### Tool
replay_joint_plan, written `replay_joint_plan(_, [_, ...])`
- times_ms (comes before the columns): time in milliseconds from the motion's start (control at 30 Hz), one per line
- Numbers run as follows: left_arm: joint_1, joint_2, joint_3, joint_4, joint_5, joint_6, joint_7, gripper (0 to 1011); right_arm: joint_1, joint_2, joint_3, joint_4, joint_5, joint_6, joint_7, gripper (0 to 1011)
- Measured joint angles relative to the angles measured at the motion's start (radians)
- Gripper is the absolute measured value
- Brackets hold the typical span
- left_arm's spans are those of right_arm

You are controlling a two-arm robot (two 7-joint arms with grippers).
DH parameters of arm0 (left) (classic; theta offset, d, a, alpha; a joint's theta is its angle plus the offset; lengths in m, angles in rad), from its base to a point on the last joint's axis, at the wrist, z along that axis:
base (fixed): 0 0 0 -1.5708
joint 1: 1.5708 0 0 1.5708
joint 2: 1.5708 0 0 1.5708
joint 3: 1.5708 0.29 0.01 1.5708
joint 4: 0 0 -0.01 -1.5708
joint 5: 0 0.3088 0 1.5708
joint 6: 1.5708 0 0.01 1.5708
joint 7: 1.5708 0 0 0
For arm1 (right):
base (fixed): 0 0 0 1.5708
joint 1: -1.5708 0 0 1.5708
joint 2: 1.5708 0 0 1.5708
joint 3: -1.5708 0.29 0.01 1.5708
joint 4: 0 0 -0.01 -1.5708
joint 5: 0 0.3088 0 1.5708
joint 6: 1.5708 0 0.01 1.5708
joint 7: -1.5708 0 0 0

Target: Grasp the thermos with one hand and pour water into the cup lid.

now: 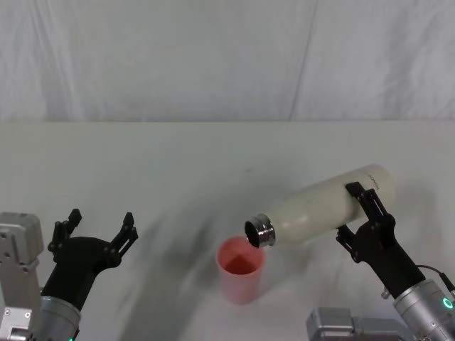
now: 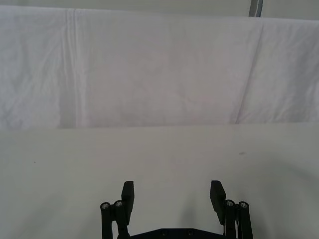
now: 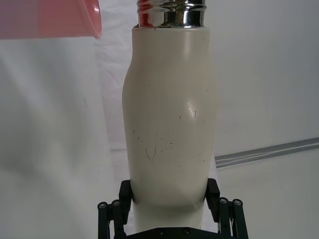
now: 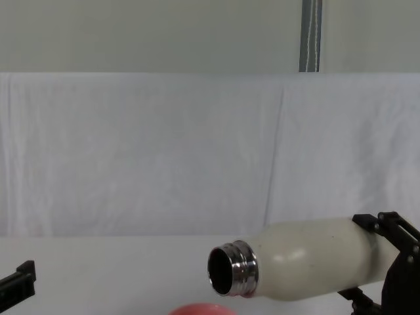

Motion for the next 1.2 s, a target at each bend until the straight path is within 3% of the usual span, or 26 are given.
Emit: replay_joint_plan(1200, [0.0, 0.0, 0.0, 0.0, 0.0, 0.0, 0.0, 1001, 0.006, 0.006, -0.007, 0.005, -0.016, 0.011, -0.01, 935])
